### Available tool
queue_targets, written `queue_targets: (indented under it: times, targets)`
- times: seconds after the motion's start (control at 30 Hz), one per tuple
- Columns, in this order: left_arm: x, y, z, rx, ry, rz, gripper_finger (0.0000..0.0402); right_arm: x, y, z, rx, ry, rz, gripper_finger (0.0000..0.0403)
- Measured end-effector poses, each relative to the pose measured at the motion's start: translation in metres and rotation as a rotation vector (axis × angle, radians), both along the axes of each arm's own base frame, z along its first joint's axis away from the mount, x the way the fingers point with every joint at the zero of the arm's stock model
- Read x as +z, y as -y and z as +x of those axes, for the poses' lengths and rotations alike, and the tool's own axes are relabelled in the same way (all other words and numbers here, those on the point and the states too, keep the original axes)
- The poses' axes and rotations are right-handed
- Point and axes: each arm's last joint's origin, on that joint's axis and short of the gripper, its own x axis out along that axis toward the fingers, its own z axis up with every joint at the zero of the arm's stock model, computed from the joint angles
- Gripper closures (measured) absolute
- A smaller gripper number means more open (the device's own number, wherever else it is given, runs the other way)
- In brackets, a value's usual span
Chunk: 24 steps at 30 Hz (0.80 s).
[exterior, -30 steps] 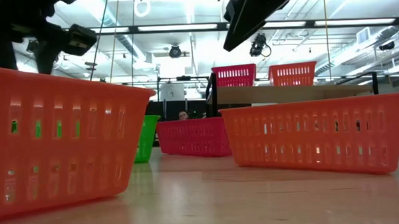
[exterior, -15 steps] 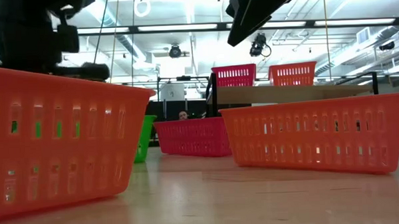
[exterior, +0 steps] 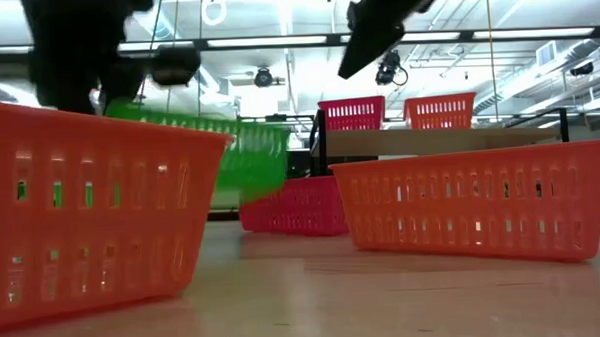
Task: Stack baskets on shelf by color
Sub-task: Put the right green bin on the shelf
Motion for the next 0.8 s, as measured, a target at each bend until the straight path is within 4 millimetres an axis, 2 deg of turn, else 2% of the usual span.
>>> queue_targets:
  times: [0.2, 0.37, 0.5, 0.67, 0.8]
  targets:
    - [0.023, 0.006, 0.013, -0.022, 0.095, -0.035, 0.0396, 0.007, 0.006, 0.008, -0.01, 0.061, 0.021, 0.0193]
    - [0.022, 0.011, 0.01, -0.121, 0.087, 0.004, 0.0396, 0.018, 0.029, 0.017, -0.189, 0.093, 0.145, 0.0193]
    - [0.023, 0.009, 0.011, -0.122, 0.104, 0.043, 0.0396, 0.015, 0.051, 0.021, -0.262, 0.048, 0.267, 0.0193]
    - [0.023, 0.009, 0.011, -0.128, 0.113, 0.078, 0.0396, 0.009, 0.072, 0.027, -0.305, 0.01, 0.352, 0.02]
    - [0.023, 0.008, 0.012, -0.153, 0.117, 0.1, 0.0396, 0.004, 0.077, 0.034, -0.301, 0.006, 0.432, 0.0205]
